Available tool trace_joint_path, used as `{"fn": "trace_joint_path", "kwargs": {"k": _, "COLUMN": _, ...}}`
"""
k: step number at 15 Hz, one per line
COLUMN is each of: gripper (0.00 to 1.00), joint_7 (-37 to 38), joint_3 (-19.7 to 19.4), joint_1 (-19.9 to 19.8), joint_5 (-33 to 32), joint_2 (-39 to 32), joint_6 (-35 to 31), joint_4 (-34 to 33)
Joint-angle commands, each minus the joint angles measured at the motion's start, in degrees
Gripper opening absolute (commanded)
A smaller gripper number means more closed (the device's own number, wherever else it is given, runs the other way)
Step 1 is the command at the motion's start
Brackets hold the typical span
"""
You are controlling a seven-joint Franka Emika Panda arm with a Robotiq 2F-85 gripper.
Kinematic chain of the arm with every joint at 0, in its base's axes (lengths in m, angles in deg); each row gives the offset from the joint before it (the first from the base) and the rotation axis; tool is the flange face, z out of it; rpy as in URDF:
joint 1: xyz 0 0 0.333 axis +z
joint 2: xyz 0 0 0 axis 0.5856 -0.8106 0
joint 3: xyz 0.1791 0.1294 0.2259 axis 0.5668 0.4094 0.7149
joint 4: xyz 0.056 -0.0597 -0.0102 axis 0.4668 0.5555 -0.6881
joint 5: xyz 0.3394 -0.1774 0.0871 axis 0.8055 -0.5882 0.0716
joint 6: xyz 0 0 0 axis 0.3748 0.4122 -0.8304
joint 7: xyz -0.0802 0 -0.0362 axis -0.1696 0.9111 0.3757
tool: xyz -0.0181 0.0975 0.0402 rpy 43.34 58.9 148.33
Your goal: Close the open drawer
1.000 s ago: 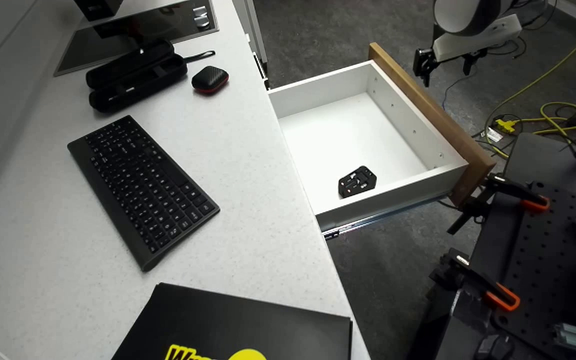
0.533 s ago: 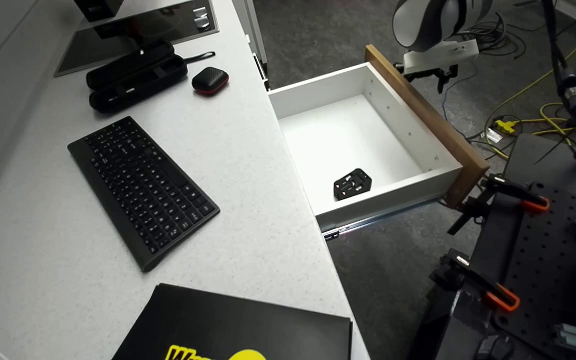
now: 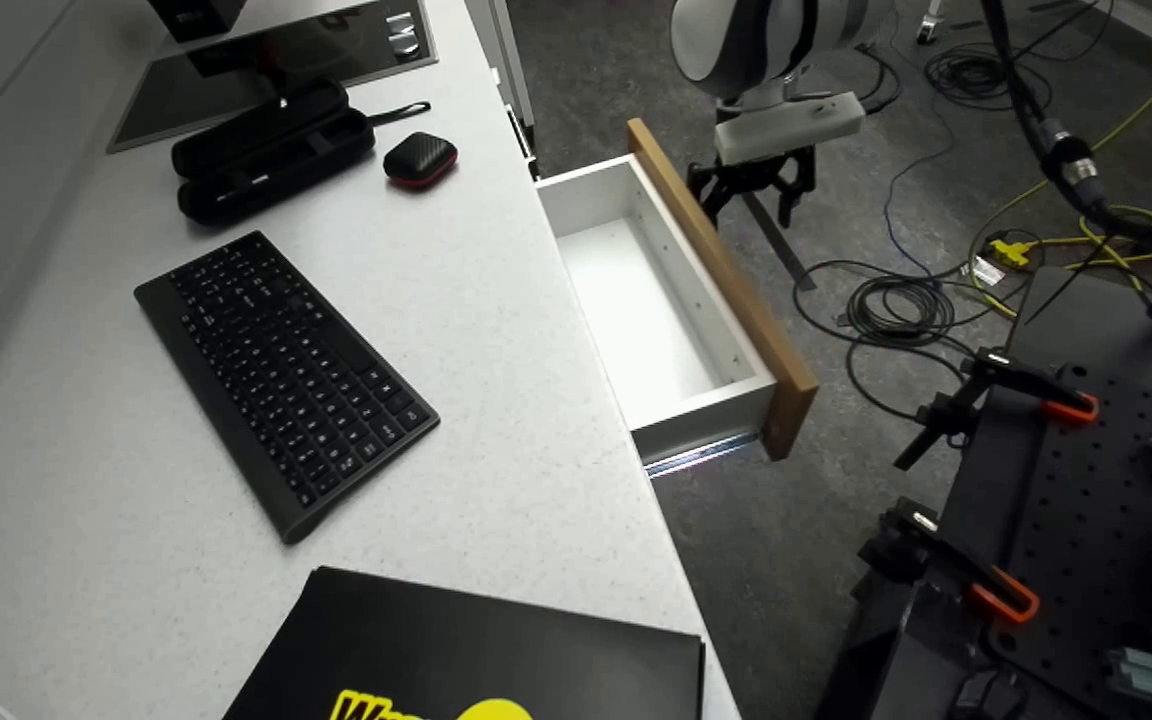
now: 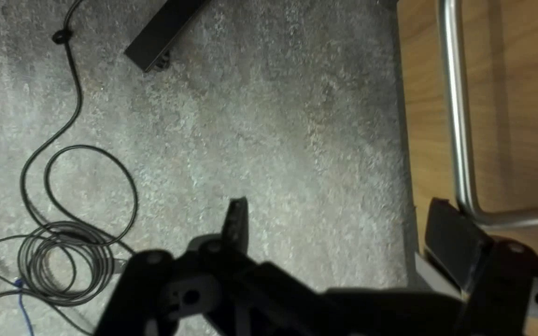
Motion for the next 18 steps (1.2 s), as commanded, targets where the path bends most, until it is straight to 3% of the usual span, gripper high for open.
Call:
{"fn": "trace_joint_path", "kwargs": {"k": 1, "gripper": 1.00, "joint_7": -1.0, "joint_3": 2.1, "joint_1": 3.6, "joint_5": 2.6, "joint_2": -4.4, "joint_6": 8.6, "joint_4": -7.6}}
{"fn": "trace_joint_path", "kwargs": {"k": 5, "gripper": 1.00, "joint_7": 0.9, "joint_3": 2.5, "joint_1": 6.9, "joint_5": 3.0, "joint_2": -8.6, "joint_6": 11.9, "joint_4": -14.8}}
{"fn": "trace_joint_path", "kwargs": {"k": 6, "gripper": 1.00, "joint_7": -0.4, "joint_3": 1.6, "joint_1": 6.9, "joint_5": 2.3, "joint_2": -5.4, "joint_6": 9.2, "joint_4": -9.7}}
{"fn": "trace_joint_path", "kwargs": {"k": 18, "gripper": 1.00, "joint_7": 1.6, "joint_3": 3.4, "joint_1": 9.2, "joint_5": 4.2, "joint_2": -10.0, "joint_6": 9.6, "joint_4": -16.7}}
